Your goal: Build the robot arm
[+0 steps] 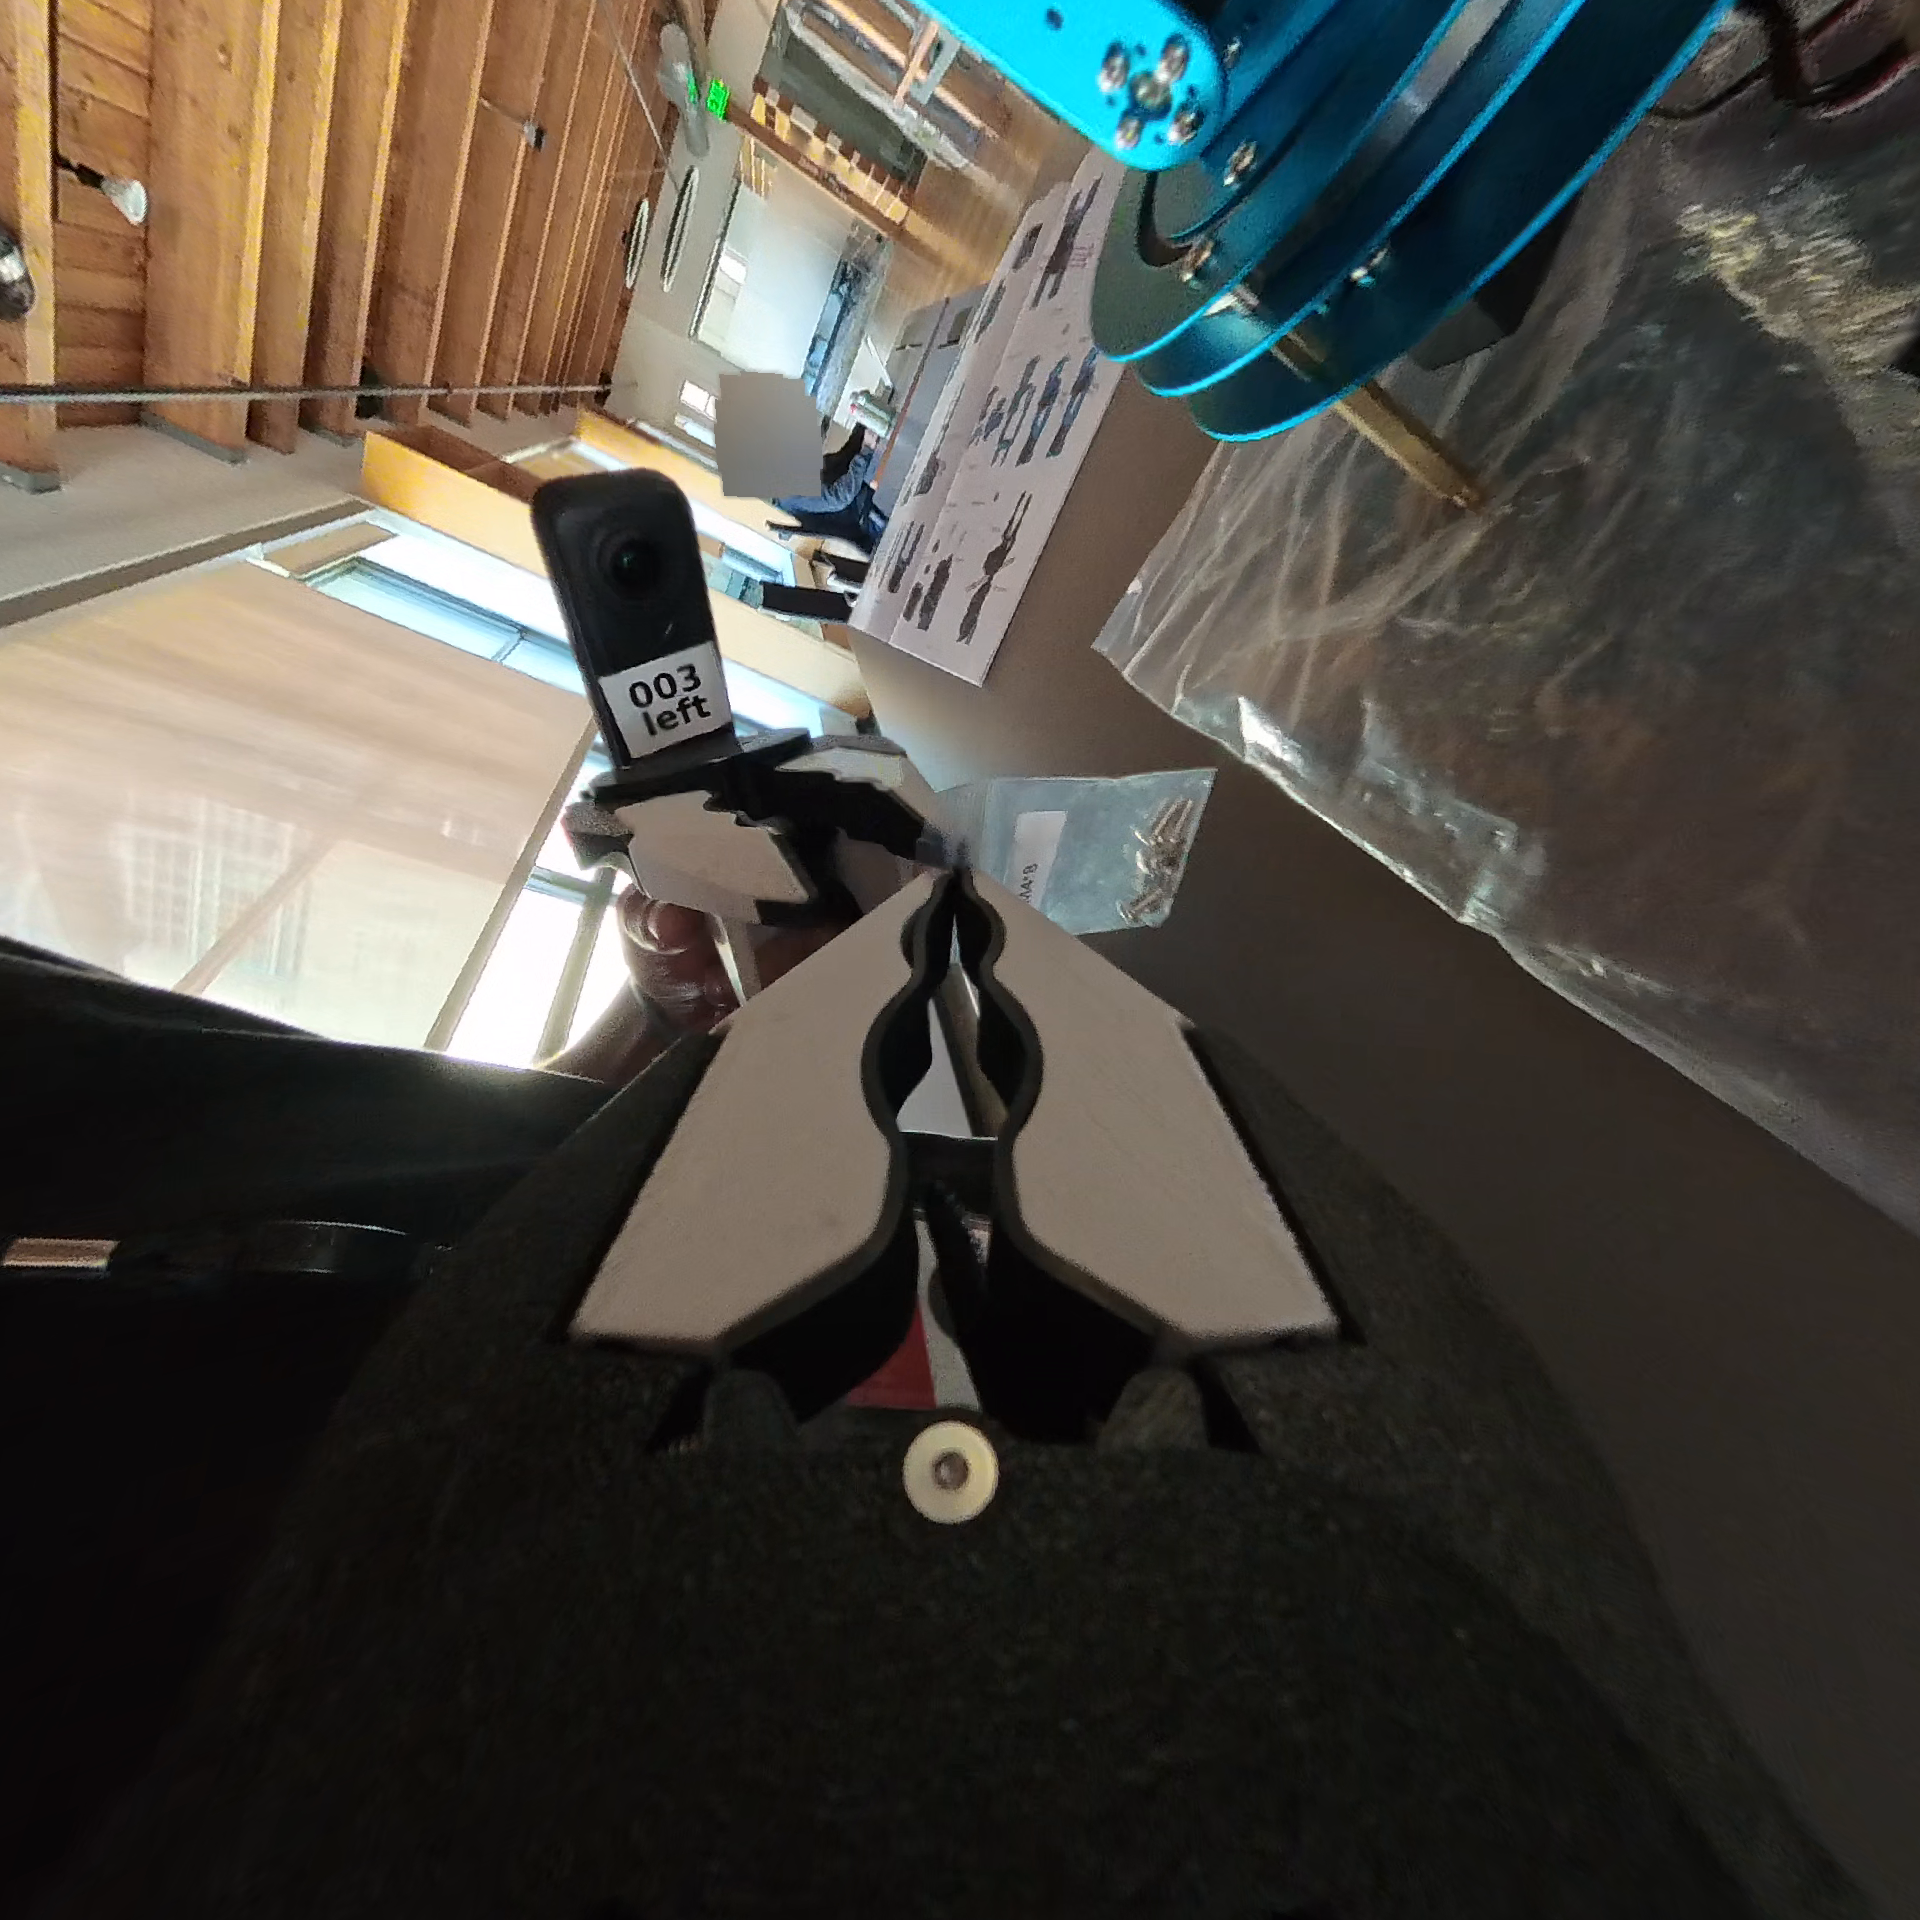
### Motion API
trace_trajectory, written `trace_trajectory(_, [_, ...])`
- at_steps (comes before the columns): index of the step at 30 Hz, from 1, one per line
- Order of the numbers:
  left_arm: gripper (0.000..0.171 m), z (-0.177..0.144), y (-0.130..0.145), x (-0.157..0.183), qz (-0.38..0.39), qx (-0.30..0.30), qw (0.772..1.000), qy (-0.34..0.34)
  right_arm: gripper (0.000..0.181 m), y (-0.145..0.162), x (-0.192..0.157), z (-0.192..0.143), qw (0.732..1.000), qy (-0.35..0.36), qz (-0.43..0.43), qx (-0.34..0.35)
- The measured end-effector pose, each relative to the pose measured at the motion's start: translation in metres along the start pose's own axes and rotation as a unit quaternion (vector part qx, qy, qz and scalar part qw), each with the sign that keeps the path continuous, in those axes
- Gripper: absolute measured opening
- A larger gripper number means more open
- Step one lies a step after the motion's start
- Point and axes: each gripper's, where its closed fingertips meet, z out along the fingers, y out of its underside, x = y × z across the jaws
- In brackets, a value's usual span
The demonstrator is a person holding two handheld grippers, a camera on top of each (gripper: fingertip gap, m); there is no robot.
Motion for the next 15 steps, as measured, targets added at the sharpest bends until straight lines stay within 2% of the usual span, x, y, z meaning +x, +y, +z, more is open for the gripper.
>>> trace_trajectory(5, [0.016,-0.010,-0.001,0.000,-0.002,0.015,1.000,0.008,0.000,0.005,-0.006,0.015,0.999,0.006,-0.028,-0.033])
trace_trajectory(9, [0.000,-0.024,-0.003,-0.004,-0.004,0.027,1.000,0.004,0.000,0.006,-0.016,0.026,0.998,-0.028,-0.010,-0.048])
trace_trajectory(12, [0.000,-0.034,-0.004,-0.005,0.011,0.034,0.999,0.001,0.000,0.007,-0.022,0.034,0.997,-0.041,-0.008,-0.060])
trace_trajectory(15, [0.003,-0.040,-0.001,-0.012,0.042,0.025,0.998,-0.039,0.000,0.010,-0.020,0.044,0.997,-0.021,-0.021,-0.077])
